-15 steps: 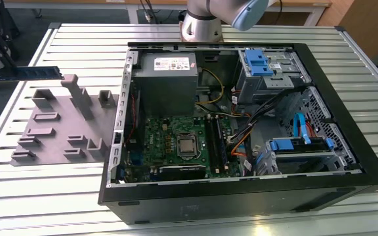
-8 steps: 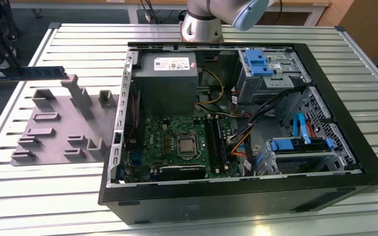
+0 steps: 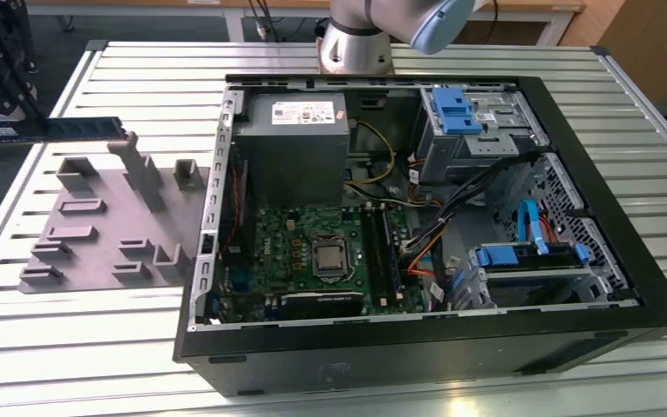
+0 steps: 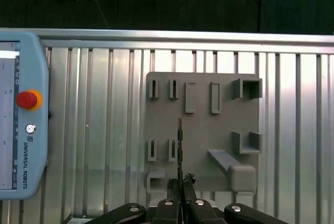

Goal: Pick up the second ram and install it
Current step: 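Pick up the second ram and move it above second insertion slot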

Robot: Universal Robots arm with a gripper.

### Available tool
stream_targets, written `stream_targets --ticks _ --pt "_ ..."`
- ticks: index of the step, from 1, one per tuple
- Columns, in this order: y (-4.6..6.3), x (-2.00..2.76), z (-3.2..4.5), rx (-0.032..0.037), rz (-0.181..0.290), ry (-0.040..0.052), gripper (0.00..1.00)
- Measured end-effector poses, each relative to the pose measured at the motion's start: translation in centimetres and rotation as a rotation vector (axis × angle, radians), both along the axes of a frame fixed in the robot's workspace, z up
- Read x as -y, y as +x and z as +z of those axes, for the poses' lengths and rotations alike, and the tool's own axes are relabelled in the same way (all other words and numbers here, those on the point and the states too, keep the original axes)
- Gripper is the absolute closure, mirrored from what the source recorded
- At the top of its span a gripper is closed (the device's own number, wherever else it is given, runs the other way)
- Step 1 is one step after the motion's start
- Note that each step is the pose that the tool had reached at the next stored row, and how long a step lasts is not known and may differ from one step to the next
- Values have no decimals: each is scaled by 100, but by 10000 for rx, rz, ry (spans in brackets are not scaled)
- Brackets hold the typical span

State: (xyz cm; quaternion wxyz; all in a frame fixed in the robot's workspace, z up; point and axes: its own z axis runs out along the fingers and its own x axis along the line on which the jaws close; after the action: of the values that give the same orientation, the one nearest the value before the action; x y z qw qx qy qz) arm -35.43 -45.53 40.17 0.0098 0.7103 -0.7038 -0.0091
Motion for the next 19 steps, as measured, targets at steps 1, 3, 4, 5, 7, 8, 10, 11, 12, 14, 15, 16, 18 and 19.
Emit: stream_targets --ticks 1,3,4,5,7,8,10,11,12,14,15,16,18,19 --pt "3 0 -1 1 -1 1 86" --pt "11 0 0 1 0 0 86" --pt "14 0 0 0 -1 0 86" --pt "17 0 0 0 0 0 86" --pt "22 0 0 1 0 0 86" --pt "23 1 0 0 0 0 86" --pt "25 0 0 0 0 0 86" --pt "25 0 0 0 0 0 86" --pt "27 0 0 0 0 0 86" --pt "34 0 0 0 1 0 86" --pt "39 0 0 0 1 0 86" --pt "44 0 0 1 1 0 86" --pt "57 0 0 0 0 0 86" --pt "64 0 0 0 0 0 86"
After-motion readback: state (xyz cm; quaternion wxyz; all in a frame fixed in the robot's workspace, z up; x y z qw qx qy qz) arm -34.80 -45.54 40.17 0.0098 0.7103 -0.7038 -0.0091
